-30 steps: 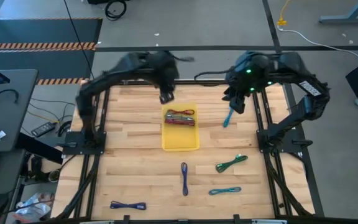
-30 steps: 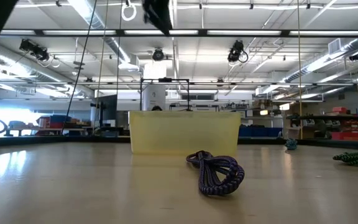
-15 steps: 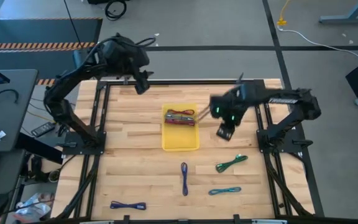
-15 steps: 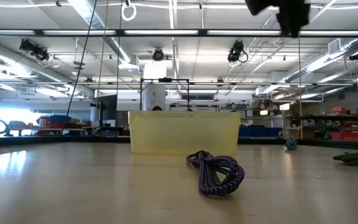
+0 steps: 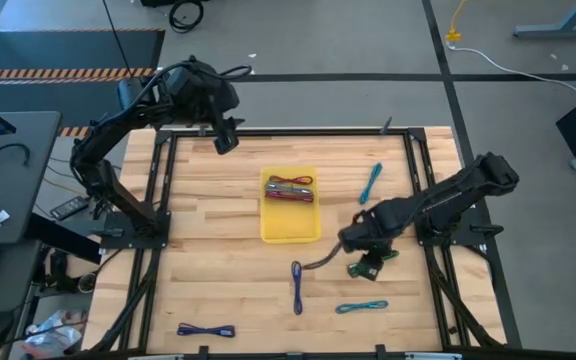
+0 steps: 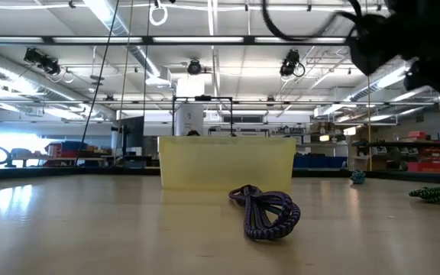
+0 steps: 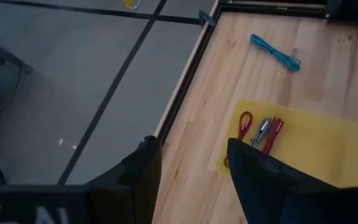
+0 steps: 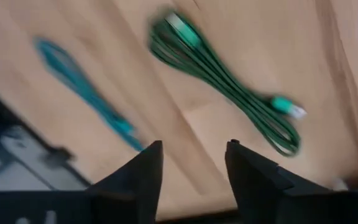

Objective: Pick and place USB-C Cables
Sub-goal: Put the green charger cable into the yellow bin

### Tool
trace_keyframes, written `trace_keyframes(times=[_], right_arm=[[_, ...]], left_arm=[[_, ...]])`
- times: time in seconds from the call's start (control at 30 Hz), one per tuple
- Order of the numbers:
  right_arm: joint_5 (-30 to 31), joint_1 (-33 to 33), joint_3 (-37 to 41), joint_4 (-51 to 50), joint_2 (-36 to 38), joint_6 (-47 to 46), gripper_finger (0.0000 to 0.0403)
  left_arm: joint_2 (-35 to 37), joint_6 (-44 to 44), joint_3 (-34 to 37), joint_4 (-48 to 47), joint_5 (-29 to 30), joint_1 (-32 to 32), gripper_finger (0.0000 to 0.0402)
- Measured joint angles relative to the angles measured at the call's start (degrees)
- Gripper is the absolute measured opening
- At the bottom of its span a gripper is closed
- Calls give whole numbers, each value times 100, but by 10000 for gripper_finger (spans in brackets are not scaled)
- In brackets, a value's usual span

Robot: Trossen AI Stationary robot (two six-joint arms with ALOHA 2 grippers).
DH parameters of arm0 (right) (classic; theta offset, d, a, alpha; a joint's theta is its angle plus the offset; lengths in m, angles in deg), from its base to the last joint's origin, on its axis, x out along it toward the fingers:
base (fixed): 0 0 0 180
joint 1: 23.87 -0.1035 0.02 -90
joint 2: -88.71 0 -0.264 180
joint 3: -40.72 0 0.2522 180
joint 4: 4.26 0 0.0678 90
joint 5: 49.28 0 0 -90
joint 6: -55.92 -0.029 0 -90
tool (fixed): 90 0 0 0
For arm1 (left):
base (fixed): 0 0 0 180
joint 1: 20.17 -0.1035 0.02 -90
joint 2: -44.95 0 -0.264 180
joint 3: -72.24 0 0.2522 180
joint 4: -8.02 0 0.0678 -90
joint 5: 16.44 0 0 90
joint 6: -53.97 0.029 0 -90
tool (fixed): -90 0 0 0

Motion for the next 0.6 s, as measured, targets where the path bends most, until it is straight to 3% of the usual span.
trace_keyframes(times=[0.23, 0.43, 0.6], right_arm=[[518, -346, 811, 366, 0, 1083, 224], [1381, -384, 1165, 897, 0, 2329, 226], [1347, -384, 1571, 1564, 0, 2933, 222]], left_arm=[[0, -487, 0, 2, 0, 2, 188], [0, -659, 0, 2, 0, 2, 188], [0, -753, 0, 2, 0, 2, 188]])
